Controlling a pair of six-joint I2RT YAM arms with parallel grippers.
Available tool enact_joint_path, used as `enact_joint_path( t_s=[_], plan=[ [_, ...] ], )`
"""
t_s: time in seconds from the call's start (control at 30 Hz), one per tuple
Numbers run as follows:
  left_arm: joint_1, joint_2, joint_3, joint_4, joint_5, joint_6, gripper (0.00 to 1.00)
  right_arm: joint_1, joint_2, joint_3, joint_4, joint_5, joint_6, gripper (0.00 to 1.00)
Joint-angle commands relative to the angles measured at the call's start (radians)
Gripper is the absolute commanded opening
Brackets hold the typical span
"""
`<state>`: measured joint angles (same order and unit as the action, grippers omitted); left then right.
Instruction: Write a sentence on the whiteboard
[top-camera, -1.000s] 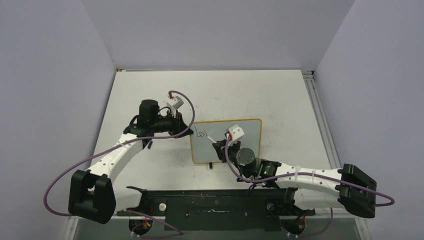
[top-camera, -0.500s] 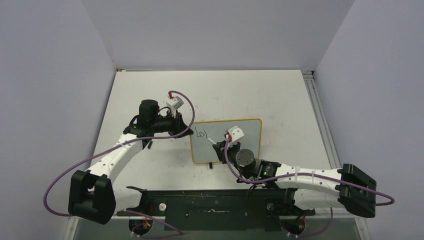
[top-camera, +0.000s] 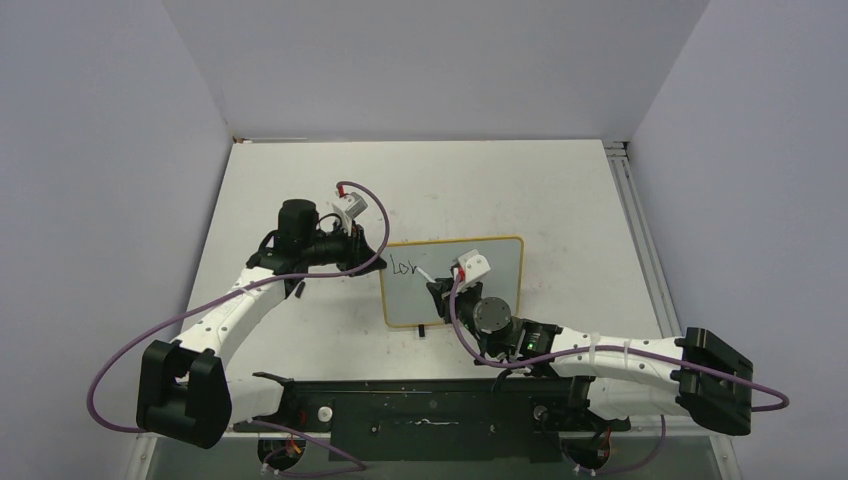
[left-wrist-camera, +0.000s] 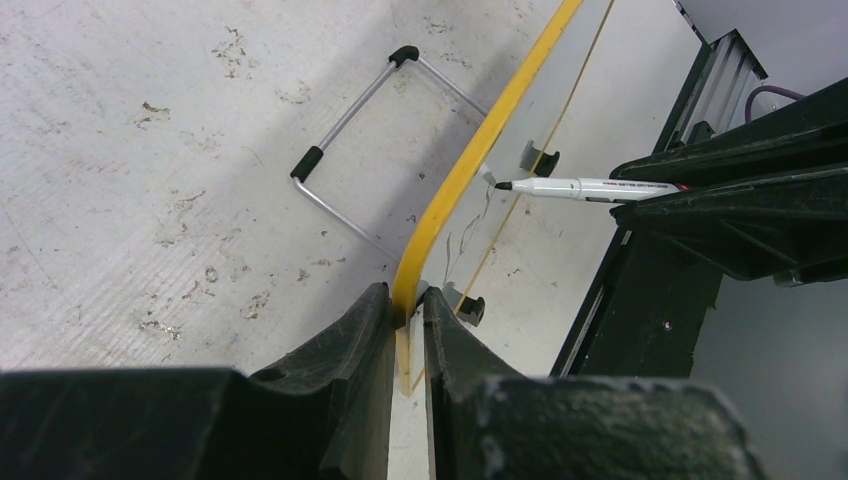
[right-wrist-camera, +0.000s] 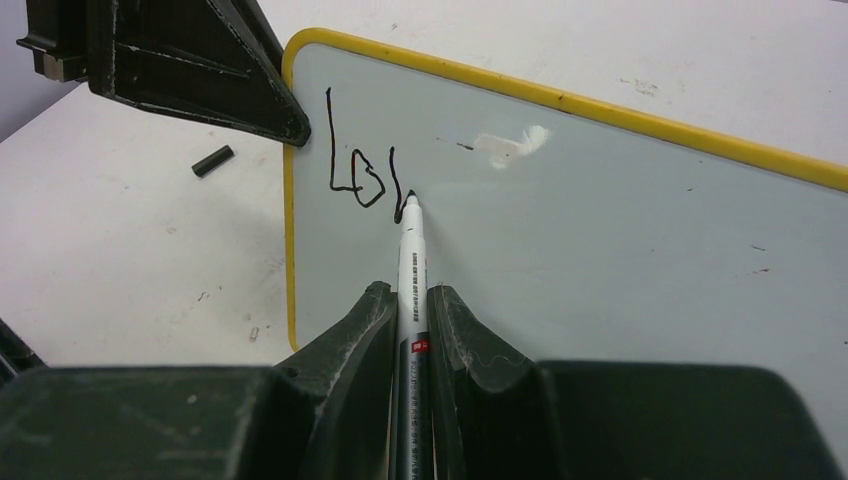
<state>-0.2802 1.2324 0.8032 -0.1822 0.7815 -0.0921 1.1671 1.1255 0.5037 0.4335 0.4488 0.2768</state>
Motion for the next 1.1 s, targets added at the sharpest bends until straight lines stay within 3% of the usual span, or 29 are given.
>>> enact_joint_path(
  t_s=[0.0, 1.07],
  plan=[
    [-0.001, -0.023, 0.013, 0.000, -0.002, 0.011, 0.00, -0.003, -0.022, 0.040, 0.060, 0.083, -0.032, 0.05],
    [-0.001, -0.028, 0.012, -0.004, -0.008, 0.011, 0.00, 0.000, -0.094, -0.014, 0.028, -0.011, -0.019, 0.05]
  ],
)
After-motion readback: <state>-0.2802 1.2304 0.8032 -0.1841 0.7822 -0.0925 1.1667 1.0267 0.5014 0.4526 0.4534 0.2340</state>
